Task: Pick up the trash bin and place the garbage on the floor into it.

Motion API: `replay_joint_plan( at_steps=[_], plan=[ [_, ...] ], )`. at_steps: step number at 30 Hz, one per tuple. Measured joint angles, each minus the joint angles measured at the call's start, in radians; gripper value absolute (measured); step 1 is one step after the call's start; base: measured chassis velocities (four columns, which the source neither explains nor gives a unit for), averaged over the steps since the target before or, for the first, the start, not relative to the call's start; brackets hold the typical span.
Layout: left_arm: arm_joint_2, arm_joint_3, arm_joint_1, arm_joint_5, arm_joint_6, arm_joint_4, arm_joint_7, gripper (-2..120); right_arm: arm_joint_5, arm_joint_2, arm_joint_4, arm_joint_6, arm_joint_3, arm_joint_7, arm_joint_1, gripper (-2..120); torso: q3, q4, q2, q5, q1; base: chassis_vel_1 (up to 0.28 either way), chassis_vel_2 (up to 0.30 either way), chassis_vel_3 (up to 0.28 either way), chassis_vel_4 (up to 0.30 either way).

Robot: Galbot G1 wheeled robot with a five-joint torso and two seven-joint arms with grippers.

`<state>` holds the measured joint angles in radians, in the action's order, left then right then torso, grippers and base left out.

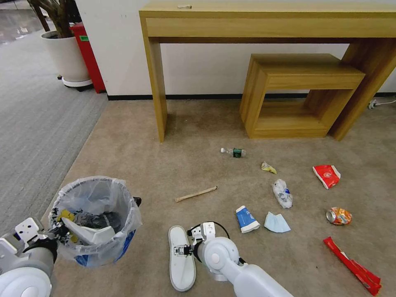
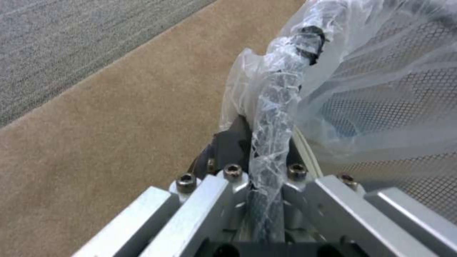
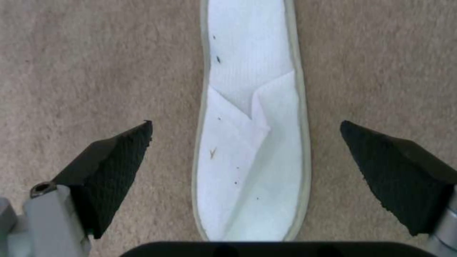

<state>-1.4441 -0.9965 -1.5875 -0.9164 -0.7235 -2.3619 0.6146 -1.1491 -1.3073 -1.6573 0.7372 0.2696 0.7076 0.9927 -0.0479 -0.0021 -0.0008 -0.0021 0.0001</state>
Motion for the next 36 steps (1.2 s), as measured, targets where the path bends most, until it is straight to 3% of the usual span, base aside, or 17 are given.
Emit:
replay_joint_plan(
  at_steps=[24,28,30,36],
  plan=[
    [-0.011,0.019,-0.001,0.017,0.003,0.001,-0.006,1,0.074,-0.071,0.129,-0.002,-0.013,-0.043,0.024,100,0.0,0.0,0.0,0.0,0.0,0.0,0.0,0.0,0.0],
    [-0.012,0.019,-0.002,0.017,0.003,0.001,-0.007,1,0.083,-0.077,0.14,-0.002,-0.013,-0.052,0.024,97,0.0,0.0,0.0,0.0,0.0,0.0,0.0,0.0,0.0],
    [-0.013,0.019,-0.003,0.018,0.004,0.001,-0.008,1,0.097,-0.088,0.155,-0.002,-0.011,-0.066,0.023,84,0.0,0.0,0.0,0.0001,0.0,0.0,0.0,0.0,0.0],
    [-0.013,0.017,-0.002,0.018,0.006,0.002,-0.012,1,0.113,-0.101,0.17,-0.002,-0.009,-0.081,0.019,82,0.0,0.0,0.0,0.0001,0.0,0.0,0.0,0.0,0.0]
  ],
)
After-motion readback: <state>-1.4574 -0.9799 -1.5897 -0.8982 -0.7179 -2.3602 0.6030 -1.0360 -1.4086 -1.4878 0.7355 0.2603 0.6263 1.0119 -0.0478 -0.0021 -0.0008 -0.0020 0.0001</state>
